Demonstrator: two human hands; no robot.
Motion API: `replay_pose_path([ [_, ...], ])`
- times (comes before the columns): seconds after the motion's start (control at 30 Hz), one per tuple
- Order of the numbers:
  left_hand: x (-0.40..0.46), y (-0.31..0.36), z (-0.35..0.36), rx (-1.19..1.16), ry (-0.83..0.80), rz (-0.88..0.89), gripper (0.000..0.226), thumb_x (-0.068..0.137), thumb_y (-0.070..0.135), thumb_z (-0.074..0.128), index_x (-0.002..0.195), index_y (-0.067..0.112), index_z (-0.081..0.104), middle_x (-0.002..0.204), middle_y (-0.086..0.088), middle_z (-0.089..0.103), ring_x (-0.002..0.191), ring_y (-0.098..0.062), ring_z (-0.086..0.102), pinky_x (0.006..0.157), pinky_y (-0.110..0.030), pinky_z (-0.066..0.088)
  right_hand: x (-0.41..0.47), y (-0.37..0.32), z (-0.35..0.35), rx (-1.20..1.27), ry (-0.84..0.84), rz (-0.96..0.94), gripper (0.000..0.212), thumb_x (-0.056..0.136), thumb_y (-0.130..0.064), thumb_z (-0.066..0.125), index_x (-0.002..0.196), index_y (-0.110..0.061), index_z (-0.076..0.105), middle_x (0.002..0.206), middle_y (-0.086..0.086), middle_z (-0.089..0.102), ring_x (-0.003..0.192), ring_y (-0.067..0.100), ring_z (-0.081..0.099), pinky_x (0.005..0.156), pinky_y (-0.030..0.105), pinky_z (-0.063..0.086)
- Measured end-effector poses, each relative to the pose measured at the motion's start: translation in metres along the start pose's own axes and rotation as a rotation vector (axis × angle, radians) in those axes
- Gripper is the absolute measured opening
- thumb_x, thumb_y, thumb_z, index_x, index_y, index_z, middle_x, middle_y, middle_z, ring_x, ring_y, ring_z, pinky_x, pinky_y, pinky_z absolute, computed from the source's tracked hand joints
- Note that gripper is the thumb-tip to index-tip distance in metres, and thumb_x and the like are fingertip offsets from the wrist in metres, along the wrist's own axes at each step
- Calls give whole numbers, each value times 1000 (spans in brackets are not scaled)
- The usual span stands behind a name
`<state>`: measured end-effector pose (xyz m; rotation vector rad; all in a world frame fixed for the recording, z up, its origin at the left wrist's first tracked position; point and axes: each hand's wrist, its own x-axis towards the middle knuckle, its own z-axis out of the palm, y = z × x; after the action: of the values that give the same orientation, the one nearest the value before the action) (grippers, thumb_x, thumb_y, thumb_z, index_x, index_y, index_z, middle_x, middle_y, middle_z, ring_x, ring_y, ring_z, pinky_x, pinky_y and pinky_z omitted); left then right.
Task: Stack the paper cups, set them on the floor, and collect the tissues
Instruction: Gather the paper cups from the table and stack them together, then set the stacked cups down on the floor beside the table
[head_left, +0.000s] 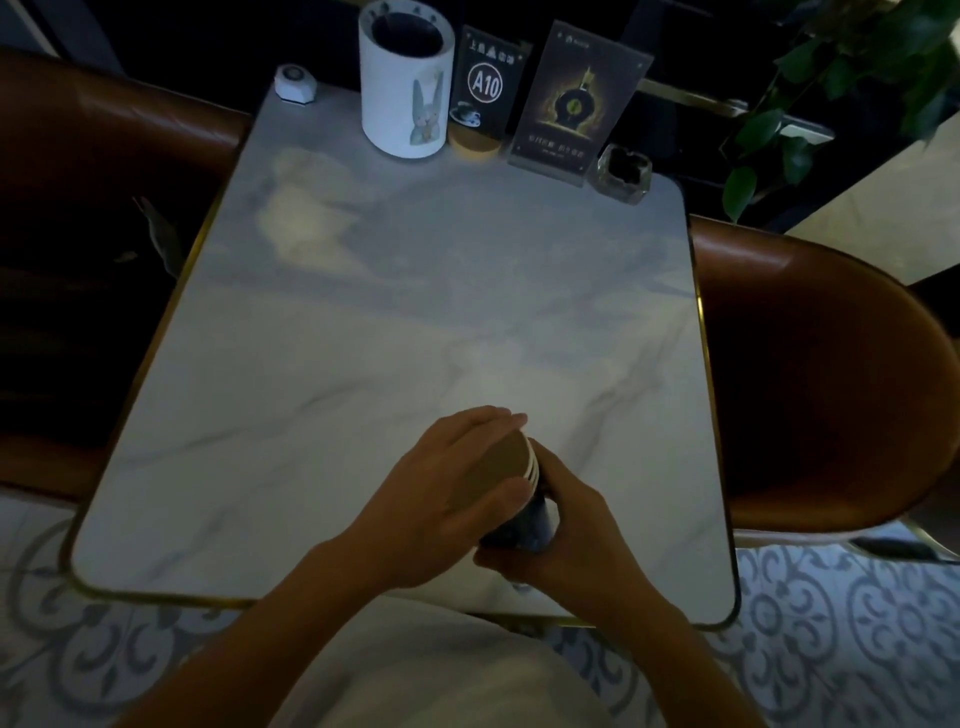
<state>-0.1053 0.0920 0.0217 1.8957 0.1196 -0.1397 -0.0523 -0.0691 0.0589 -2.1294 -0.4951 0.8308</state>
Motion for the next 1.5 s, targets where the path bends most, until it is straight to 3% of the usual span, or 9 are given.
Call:
replay_pose_path([
  [0.1,-5,-2,2,-87,33,-16,82,79,77,36,147,31,31,147,18,38,132,7,35,104,-3,30,-3,3,3,17,19,24,82,63,-26,87,129,-45,42,122,-32,53,109,-15,52,94,9,43],
  [0.2,-9,-1,2,-70,47,18,61,87,67,35,141,39,33,143,20,42,130,4,41,103,-10,35,-7,13,4,45,146,31,88,54,-29,91,121,-50,36,117,-35,48,104,-26,47,86,-3,38],
  [0.43,-16,-5,9,-147,-20,-22,70,82,71,43,143,42,26,145,21,41,129,4,45,103,-18,42,-18,29,9,141,244,62,89,52,-32,91,124,-42,39,123,-25,53,116,-10,51,92,6,44],
  [0.57,-14,-5,12,-147,-26,-45,74,80,72,46,145,48,19,136,45,34,125,13,44,98,-8,39,-22,34,13,193,262,94,89,54,-29,91,126,-39,39,127,-20,54,119,-4,52,96,14,46],
  [0.7,-9,-4,16,-128,-51,-56,76,80,73,44,146,48,17,139,37,38,125,6,47,101,-21,44,-24,37,10,256,304,108,88,55,-31,89,130,-31,41,129,-14,55,120,-1,53,96,20,49],
  [0.8,-4,2,18,-98,-97,-30,65,84,67,43,143,53,17,135,40,41,122,8,50,97,-10,43,-27,39,3,288,349,101,84,60,-19,89,124,-41,40,126,-22,54,118,-4,53,93,16,49],
  [0.9,0,7,23,-83,-138,-48,55,86,60,46,135,63,19,123,51,44,117,15,49,90,0,39,-29,39,-2,342,400,103,80,58,-29,84,124,-40,40,126,-21,54,117,-4,54,90,16,50],
  [1.13,11,12,52,-126,-280,-33,59,87,51,51,142,36,37,128,16,62,117,-2,59,95,-24,51,-52,48,-15,413,552,143,81,58,-32,84,127,-33,41,124,-21,56,115,-3,56,89,18,52],
  [1.5,17,45,136,42,-413,5,68,83,49,65,143,39,33,132,18,57,116,5,55,95,-19,48,-110,103,-72,575,754,137,69,65,-32,78,126,-20,48,111,-14,66,106,3,64,76,15,54],
])
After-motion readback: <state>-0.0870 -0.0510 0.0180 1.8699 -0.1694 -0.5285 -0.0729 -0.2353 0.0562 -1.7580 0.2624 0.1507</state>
